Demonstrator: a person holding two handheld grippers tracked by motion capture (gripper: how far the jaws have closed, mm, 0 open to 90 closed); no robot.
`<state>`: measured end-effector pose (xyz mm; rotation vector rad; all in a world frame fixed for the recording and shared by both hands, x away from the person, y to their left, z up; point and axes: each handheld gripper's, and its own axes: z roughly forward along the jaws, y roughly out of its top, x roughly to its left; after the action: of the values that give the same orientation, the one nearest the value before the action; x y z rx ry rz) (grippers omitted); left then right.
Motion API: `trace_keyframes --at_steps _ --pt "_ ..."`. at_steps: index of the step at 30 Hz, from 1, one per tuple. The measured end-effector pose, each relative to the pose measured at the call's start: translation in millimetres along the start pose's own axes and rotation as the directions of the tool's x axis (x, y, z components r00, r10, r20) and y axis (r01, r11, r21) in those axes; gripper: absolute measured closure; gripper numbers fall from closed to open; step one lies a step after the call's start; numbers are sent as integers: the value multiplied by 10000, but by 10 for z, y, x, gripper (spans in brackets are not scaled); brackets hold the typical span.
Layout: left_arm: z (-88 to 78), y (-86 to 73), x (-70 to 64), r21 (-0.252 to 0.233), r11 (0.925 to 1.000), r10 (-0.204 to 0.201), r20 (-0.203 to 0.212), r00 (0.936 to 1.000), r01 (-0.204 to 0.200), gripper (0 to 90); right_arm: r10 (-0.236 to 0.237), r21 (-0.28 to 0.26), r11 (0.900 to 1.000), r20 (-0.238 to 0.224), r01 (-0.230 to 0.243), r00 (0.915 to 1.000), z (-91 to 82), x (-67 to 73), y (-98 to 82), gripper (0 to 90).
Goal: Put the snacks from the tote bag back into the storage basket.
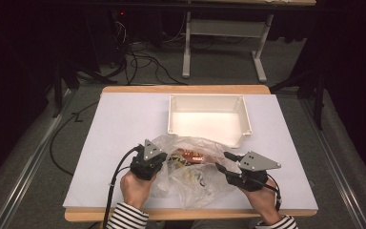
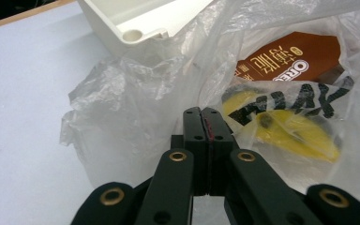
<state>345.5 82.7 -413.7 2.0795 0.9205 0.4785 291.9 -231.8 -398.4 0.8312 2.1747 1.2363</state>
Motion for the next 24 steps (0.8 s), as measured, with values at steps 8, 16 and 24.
trace_keyframes --at_steps 8,16,24 --pt "60 33 16 29 10000 -92 61 9999 92 900 -235 902 9955 -628 291 9978 266 59 -20 504" --pt "90 39 36 88 9999 -101 113 9999 100 900 -247 2147 9758 -851 425 9961 571 -29 -117 764" --pt "93 35 54 86 9999 -88 51 9999 87 900 -161 2238 9741 -781 333 9968 460 -128 -191 900"
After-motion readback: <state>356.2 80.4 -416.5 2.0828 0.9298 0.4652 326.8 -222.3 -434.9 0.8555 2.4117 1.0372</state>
